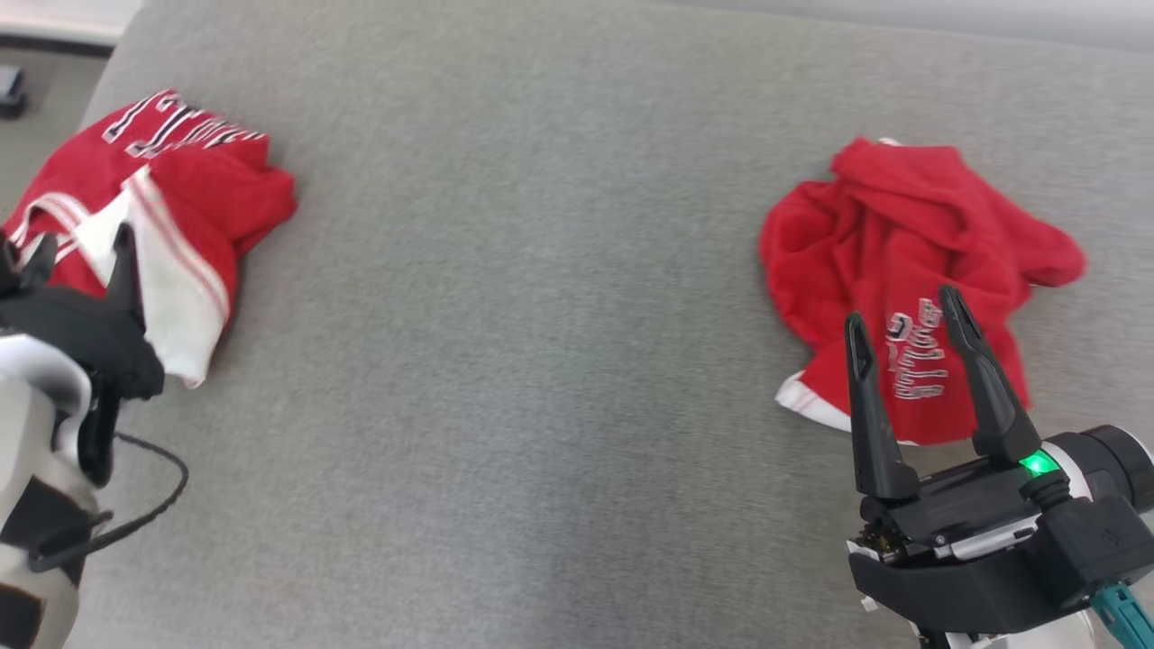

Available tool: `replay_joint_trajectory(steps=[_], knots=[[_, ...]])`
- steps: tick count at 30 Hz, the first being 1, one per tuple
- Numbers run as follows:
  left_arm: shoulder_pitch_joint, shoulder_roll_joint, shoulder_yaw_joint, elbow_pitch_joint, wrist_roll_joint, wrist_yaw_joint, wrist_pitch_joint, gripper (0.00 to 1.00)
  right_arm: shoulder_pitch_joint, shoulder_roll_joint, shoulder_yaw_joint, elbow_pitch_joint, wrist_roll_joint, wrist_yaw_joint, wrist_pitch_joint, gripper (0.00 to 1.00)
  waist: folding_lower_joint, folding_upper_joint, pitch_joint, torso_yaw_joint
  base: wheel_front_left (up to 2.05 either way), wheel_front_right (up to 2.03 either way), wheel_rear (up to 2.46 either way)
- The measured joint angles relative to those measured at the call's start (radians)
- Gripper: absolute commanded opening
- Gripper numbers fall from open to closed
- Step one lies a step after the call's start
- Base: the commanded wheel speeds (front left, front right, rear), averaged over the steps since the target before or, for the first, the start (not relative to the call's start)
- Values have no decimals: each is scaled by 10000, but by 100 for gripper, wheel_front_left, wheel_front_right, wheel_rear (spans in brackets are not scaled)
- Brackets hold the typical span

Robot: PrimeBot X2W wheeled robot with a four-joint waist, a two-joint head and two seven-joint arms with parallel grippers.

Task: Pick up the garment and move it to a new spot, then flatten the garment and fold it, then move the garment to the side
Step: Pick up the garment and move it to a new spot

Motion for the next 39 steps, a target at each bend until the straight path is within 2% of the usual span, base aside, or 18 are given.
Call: replay_joint_trajectory(steps=[6, 11, 20, 24, 31, 39], knots=[[339, 222, 128, 113, -121, -81, -518, 100, 15, 274, -48, 63, 79, 0, -10, 100, 0, 0, -389, -436, 0, 0, 0], [1051, 523, 343, -477, 10, -69, -800, 100, 255, 550, -159, 155, 153, 0, -10, 100, 0, 0, -996, -763, 0, 0, 0], [2664, 570, 1442, -3544, 995, 552, -825, 100, 547, 782, -391, 337, 215, 0, -10, 100, -1, 0, -1774, -1330, 0, 0, 0], [3569, 336, 2021, -4989, 1547, 813, -828, 100, 663, 819, -502, 460, 224, 0, -10, 100, 0, -1, -1992, -1650, 0, 0, 0], [5338, -360, 2828, -6736, 2240, 874, -828, 100, 951, 886, -570, 832, 230, 0, -8, 100, 0, -1, -2398, -2228, 0, 0, 0], [6799, -1053, 3453, -7797, 2959, 840, -826, 100, 1258, 917, -660, 1174, 251, 0, -10, 100, 0, -1, -2819, -2722, 0, 0, 0]])
